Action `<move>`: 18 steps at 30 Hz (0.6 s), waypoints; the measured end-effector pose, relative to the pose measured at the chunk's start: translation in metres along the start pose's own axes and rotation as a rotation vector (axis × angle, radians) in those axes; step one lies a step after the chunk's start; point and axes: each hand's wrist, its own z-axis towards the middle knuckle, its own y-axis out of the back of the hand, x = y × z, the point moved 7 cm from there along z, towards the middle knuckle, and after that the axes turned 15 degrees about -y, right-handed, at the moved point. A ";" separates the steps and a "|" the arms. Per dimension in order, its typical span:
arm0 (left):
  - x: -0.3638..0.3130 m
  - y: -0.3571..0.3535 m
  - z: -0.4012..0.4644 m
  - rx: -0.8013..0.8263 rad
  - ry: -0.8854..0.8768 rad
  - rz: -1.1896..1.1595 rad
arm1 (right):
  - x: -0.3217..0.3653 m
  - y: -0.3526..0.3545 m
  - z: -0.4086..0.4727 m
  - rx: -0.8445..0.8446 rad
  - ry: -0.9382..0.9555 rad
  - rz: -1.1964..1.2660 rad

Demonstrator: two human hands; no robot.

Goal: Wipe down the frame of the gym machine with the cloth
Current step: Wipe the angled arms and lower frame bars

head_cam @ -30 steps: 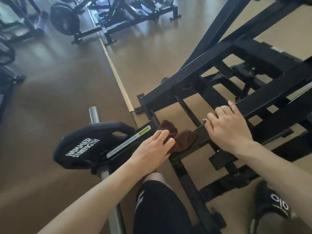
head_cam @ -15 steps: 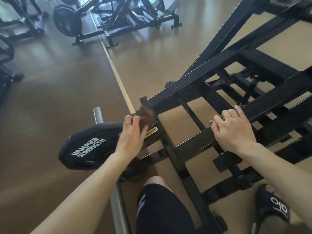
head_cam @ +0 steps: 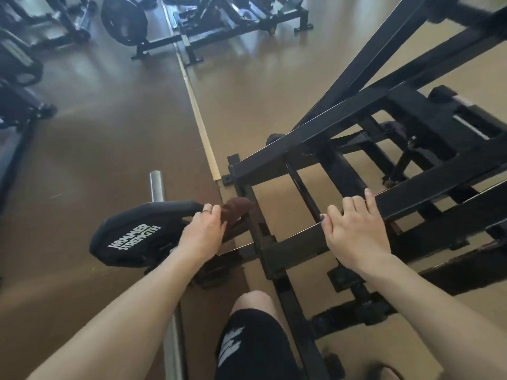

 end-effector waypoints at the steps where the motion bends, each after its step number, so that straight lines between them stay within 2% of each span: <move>1: -0.006 0.012 0.004 0.056 0.011 -0.013 | -0.001 0.003 0.002 0.109 0.007 -0.022; 3: -0.027 0.048 0.013 0.095 0.046 -0.139 | -0.002 0.015 0.006 0.338 0.051 -0.018; 4: -0.040 0.071 0.017 0.095 0.064 -0.230 | -0.001 0.026 0.009 0.473 0.061 0.074; 6: -0.073 0.119 0.022 0.113 0.086 -0.416 | 0.000 0.063 0.014 0.755 -0.028 0.478; 7: -0.092 0.144 0.022 0.133 0.092 -0.509 | 0.001 0.086 0.017 0.844 -0.073 0.682; 9: -0.129 0.192 0.017 0.174 0.097 -0.683 | 0.002 0.144 0.026 0.883 -0.114 0.948; 12: -0.173 0.267 0.005 0.188 0.085 -0.806 | 0.001 0.236 0.034 0.974 -0.133 1.184; 18: -0.214 0.409 -0.013 0.176 0.164 -0.925 | -0.015 0.371 0.030 1.125 -0.191 1.248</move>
